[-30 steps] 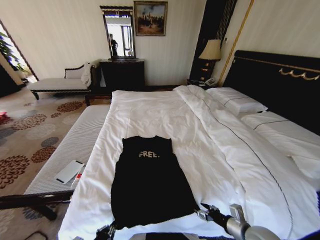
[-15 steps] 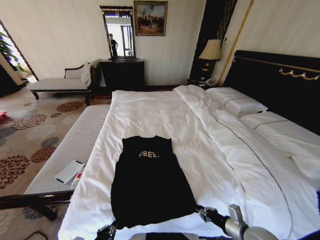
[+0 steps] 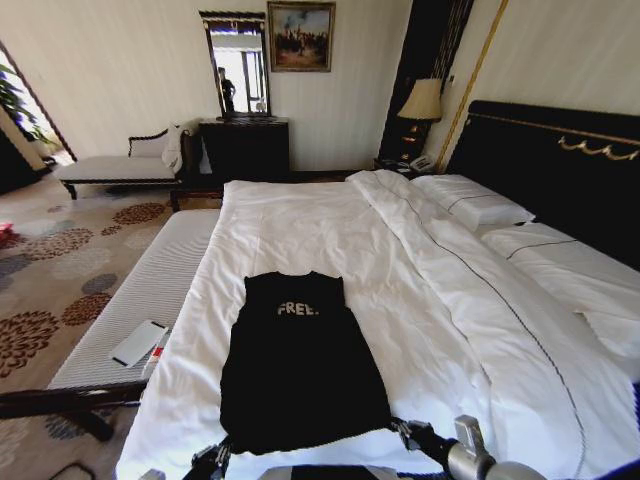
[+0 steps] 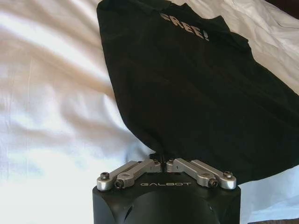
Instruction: Fold the clothes on the bed.
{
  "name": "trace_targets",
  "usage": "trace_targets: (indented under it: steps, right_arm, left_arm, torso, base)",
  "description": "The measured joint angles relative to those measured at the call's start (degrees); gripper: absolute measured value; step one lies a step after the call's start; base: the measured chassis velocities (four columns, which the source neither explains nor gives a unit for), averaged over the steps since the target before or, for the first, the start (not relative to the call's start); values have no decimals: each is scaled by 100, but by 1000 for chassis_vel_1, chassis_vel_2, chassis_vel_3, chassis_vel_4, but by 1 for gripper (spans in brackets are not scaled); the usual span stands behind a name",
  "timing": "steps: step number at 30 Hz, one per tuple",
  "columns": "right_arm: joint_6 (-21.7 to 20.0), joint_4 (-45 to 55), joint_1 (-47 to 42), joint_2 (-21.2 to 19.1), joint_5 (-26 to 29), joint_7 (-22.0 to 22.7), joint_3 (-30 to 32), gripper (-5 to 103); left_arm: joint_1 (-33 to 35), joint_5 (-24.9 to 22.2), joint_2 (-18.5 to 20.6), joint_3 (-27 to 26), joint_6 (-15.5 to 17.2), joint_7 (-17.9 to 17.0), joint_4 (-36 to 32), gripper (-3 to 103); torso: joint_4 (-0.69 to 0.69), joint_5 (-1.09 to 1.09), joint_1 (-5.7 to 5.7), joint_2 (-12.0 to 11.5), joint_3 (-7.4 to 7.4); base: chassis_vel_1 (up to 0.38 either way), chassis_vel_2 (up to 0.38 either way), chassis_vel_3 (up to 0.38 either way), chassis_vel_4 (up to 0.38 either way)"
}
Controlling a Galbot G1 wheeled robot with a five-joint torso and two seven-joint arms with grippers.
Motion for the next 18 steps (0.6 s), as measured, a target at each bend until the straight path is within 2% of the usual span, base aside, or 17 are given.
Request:
trace_targets:
  steps: [4,8,18]
  right_arm:
    - [172,7,92,119,-321,-63,148,0]
    - [187,263,99,342,-121,-64,400,0]
    - [268,817,-222,657,-241,-103,522,0]
  left_arm:
    - [135,76,-107,-82,-98,44,-11,0]
    - [359,83,-252,-272,-179,102,-173,0]
    - [864,157,-591,-739,-436,226,-722,0]
  torso:
    - [1,0,0,0,0]
    - [1,1,0,0,0]
    - [0,0,0,0,0]
  base:
    - [0,0,0,0]
    - [0,0,0,0]
    - [0,0,0,0]
